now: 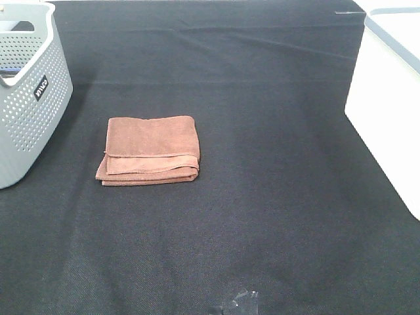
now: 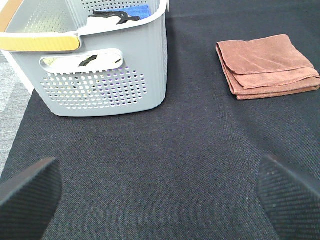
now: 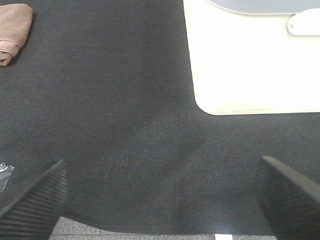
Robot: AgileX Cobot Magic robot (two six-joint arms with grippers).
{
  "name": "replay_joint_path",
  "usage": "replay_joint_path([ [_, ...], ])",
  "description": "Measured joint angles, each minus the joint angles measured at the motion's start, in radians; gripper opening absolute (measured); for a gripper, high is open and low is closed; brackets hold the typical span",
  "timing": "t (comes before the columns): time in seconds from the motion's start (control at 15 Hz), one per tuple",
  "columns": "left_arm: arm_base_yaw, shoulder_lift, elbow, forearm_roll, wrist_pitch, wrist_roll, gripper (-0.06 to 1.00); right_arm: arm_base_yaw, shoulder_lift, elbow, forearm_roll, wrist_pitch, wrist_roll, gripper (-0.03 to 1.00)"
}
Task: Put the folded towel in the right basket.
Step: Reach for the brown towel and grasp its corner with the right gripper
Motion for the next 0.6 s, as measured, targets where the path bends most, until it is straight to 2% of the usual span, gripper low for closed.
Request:
replay_joint_path([
  [0.6,0.0,0.0,0.0,0.0,0.0,0.0,0.99,0.0,0.0,0.0,0.0,0.0,0.0,0.98],
])
